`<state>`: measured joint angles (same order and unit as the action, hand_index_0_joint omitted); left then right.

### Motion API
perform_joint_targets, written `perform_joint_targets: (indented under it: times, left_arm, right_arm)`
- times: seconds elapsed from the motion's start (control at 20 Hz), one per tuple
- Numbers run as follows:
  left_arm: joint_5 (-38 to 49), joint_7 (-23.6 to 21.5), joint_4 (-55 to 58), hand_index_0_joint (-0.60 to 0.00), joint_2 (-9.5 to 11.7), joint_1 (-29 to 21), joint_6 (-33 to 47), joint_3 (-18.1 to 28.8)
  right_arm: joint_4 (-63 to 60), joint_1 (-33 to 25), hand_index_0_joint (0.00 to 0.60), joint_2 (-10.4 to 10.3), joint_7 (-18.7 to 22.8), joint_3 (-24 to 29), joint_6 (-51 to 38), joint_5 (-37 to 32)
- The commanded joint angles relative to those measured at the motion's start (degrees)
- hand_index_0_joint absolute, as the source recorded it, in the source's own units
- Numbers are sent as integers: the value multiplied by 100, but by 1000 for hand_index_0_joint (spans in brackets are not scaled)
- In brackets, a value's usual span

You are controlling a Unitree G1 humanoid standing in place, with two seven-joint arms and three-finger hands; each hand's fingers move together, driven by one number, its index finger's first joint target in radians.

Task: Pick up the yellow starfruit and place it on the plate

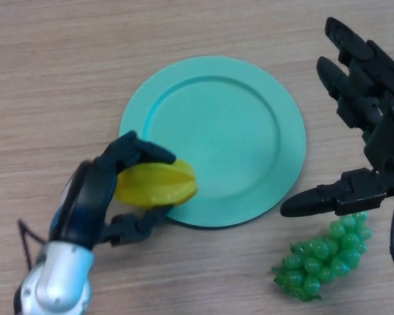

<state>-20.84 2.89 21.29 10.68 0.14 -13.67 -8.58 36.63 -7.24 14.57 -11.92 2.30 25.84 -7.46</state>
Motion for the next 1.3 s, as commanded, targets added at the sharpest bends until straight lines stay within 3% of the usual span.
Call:
perform_joint_targets:
  times: [0.05,0.15,0.25,0.45,0.5,0.65,0.7,0.75,1.1,1.3]
  left_arm:
    - [-677,-62,-566,-600,71,-626,1078,151]
    - [-750,-9,-1009,-600,34,-989,1196,140]
    - [-90,-384,-1312,-600,24,-1324,1378,176]
    - [46,-593,-1723,-600,21,-1538,1392,45]
    - [-1,-587,-1750,-552,21,-1543,1378,38]
    - [-289,-541,-1946,-152,21,-1672,1372,40]
    - [-470,-489,-2030,-52,21,-1750,1385,42]
    - [-641,-410,-2063,0,21,-1814,1449,44]
    - [-449,-29,-1177,0,35,-1948,1669,503]
    - [929,452,-282,0,291,-1813,1611,969]
  right_arm:
    - [276,-179,0,70,117,184,-615,-188]
    - [235,-196,0,59,126,162,-693,-130]
    - [276,-197,0,66,109,186,-659,-156]
    - [407,-162,0,98,80,272,-477,-272]
    - [414,-166,0,101,82,278,-468,-277]
    - [409,-172,0,106,110,281,-524,-266]
    - [410,-169,0,108,123,273,-551,-249]
    - [416,-161,0,103,133,261,-560,-235]
    - [398,-249,0,112,217,219,-634,-52]
    - [418,-250,0,72,215,152,-468,20]
